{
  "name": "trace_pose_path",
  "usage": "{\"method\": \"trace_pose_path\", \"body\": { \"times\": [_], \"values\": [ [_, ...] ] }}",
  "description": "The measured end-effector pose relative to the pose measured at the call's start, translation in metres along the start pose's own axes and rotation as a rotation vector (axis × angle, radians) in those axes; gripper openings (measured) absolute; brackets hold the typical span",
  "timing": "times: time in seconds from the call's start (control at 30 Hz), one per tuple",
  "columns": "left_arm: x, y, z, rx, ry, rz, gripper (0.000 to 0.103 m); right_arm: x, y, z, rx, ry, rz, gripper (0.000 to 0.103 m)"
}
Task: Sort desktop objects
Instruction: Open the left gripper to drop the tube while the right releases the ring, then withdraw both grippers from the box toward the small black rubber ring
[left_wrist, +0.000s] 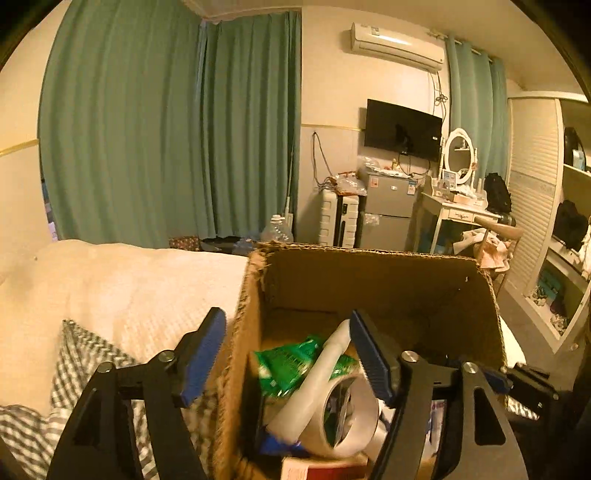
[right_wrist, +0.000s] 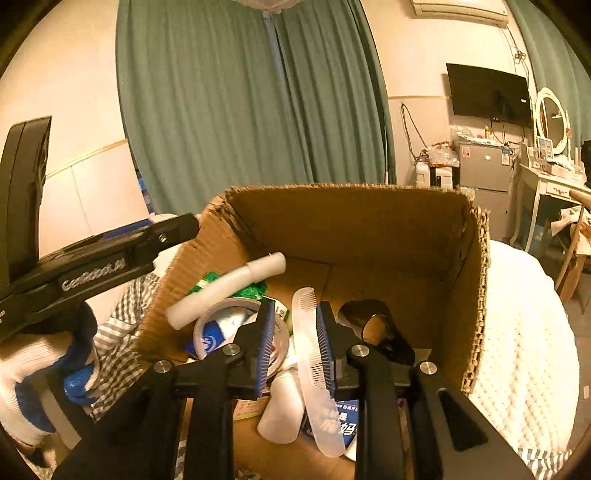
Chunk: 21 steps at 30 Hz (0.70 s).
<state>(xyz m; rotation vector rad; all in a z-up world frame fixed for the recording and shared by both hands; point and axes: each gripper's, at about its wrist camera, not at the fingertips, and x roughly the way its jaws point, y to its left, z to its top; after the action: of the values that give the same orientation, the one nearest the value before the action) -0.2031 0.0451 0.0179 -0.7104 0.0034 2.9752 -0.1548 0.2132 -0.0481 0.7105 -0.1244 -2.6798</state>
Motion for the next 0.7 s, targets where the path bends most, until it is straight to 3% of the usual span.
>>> {"method": "trace_pose_path", "body": {
  "times": [0.27,0.53,0.6,0.7],
  "values": [
    [-0.052,0.012,-0.010,-0.005,-0.013,0.037,0.080,-0.034,0.023,0.000,-0.027,-0.025,0.029,0.036],
    [-0.097,0.029,-0.039,-0.021,0.001,0.069,0.086,-0.055,0.040,-0.017,-0.021,-0.019,0.092,0.041],
    [-0.106,0.034,-0.049,-0.034,0.007,0.073,0.094,-0.060,0.039,-0.023,-0.013,-0.020,0.094,0.043],
    [-0.116,0.039,-0.063,-0.053,0.011,0.071,0.095,-0.069,0.038,-0.036,-0.020,-0.018,0.070,0.043]
  ]
}}
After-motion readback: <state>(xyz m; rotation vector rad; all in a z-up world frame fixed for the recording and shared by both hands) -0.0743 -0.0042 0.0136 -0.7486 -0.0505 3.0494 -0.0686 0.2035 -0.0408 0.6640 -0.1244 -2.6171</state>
